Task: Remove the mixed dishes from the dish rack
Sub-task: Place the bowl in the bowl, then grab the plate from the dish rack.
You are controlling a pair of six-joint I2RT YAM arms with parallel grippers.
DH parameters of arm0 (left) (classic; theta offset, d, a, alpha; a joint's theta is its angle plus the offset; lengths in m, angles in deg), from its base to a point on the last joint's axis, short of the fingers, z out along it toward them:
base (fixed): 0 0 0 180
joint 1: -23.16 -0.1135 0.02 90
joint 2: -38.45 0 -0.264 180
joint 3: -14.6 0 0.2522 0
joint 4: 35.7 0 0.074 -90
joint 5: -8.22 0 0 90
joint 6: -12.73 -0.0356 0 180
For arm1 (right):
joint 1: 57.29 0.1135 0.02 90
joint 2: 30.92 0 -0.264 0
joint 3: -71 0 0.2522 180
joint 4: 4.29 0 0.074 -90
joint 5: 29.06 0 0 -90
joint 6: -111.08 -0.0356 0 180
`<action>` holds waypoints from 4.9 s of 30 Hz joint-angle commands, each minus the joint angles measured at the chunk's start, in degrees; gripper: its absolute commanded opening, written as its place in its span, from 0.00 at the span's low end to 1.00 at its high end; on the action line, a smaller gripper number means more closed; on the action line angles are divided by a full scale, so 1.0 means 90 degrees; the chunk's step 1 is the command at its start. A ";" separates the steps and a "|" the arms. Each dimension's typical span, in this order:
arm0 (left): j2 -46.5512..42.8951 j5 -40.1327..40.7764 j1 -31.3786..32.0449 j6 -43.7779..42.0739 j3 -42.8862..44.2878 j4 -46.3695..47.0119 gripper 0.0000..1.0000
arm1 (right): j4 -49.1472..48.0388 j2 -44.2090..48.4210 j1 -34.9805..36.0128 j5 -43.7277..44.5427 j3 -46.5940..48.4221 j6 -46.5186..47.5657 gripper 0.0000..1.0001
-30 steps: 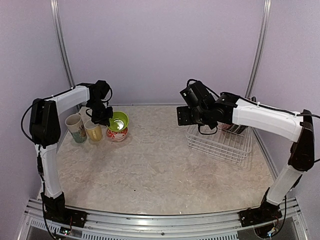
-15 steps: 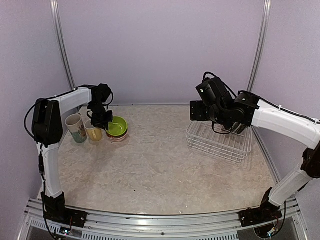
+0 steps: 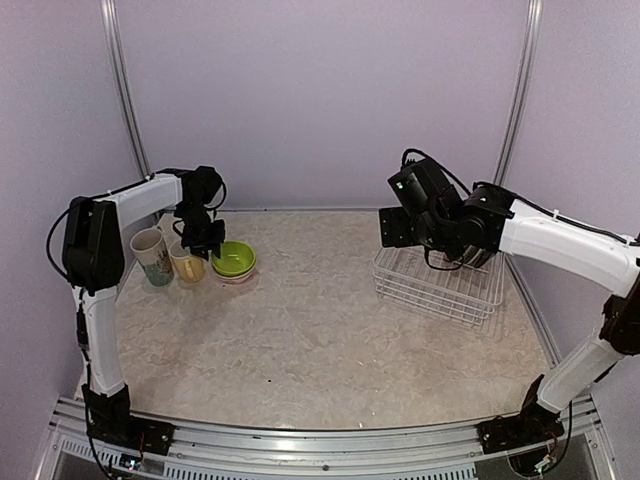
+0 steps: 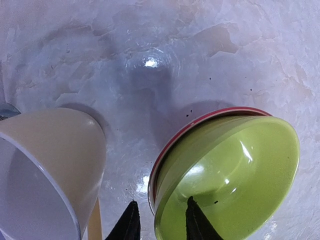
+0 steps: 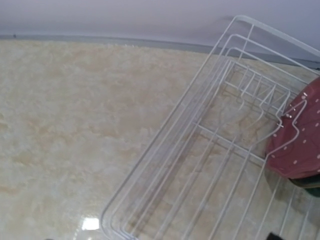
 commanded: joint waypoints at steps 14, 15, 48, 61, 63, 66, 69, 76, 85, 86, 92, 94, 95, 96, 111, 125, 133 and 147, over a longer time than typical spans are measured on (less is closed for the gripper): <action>-0.1989 0.0359 0.0927 -0.0608 -0.0751 0.0795 0.73 | 0.1738 -0.0700 -0.0079 0.0536 0.0210 -0.0691 1.00; -0.2154 0.0330 0.1029 -0.0661 -0.0870 0.0981 0.76 | 0.1845 -0.0736 -0.0073 0.0634 0.0178 -0.0809 1.00; -0.2726 -0.0399 0.2906 -0.0745 -0.1750 0.2073 0.81 | 0.1659 0.0012 -0.3060 0.0076 0.0300 -0.1436 0.94; -0.2596 -0.0578 0.2906 -0.0712 -0.1763 0.2101 0.81 | 0.1182 0.0068 -0.4608 -0.0644 0.0674 -0.0298 0.81; -0.2596 -0.0650 0.2915 -0.0706 -0.1781 0.2119 0.81 | 0.1181 -0.0015 -0.4688 -0.0678 0.0834 -0.0197 0.78; -0.2598 -0.0632 0.2925 -0.0713 -0.1776 0.2112 0.81 | 0.1159 -0.0160 -0.4763 -0.0643 0.1027 -0.0007 0.73; -0.2624 -0.0566 0.2930 -0.0740 -0.1774 0.2103 0.82 | 0.1200 -0.0311 -0.4845 -0.0567 0.1119 0.0045 0.62; -0.2616 -0.0501 0.2925 -0.0803 -0.1778 0.2091 0.82 | 0.0932 -0.0521 -0.5071 -0.0876 0.1046 0.0210 0.47; -0.2616 -0.0449 0.2920 -0.0837 -0.1788 0.2092 0.86 | 0.0675 -0.0776 -0.5276 -0.1292 0.0969 0.0402 0.38; -0.2620 -0.0447 0.2925 -0.0842 -0.1796 0.2097 0.87 | 0.0664 -0.0822 -0.5291 -0.1316 0.0979 0.0414 0.37; -0.2644 -0.0372 0.2918 -0.0880 -0.1815 0.2102 0.90 | 0.0615 -0.1073 -0.5388 -0.1337 0.0959 0.0413 0.30; -0.2643 -0.0354 0.2925 -0.0891 -0.1810 0.2102 0.91 | 0.0587 -0.1148 -0.5433 -0.1355 0.0955 0.0433 0.28; -0.2653 -0.0352 0.2924 -0.0887 -0.1807 0.2102 0.91 | 0.0564 -0.1180 -0.5455 -0.1381 0.0949 0.0441 0.28; -0.2654 -0.0357 0.2930 -0.0886 -0.1803 0.2102 0.91 | 0.0506 -0.1209 -0.5479 -0.1414 0.0932 0.0467 0.28; -0.2686 -0.0352 0.2921 -0.0911 -0.1860 0.2163 0.92 | 0.0418 -0.1955 -0.5543 -0.1368 0.1377 0.0535 0.21; -0.2705 -0.0359 0.2925 -0.0921 -0.1880 0.2190 0.93 | 0.1091 -0.2391 -0.5449 -0.0711 0.2087 0.0337 0.00; -0.2665 -0.0370 0.2925 -0.0911 -0.1871 0.2183 0.93 | 0.1737 -0.2518 -0.5243 -0.0057 0.2746 0.0332 0.00; -0.2591 -0.0453 0.2924 -0.0872 -0.1811 0.2119 0.92 | 0.2511 -0.2405 -0.5077 0.0551 0.3506 0.0288 0.00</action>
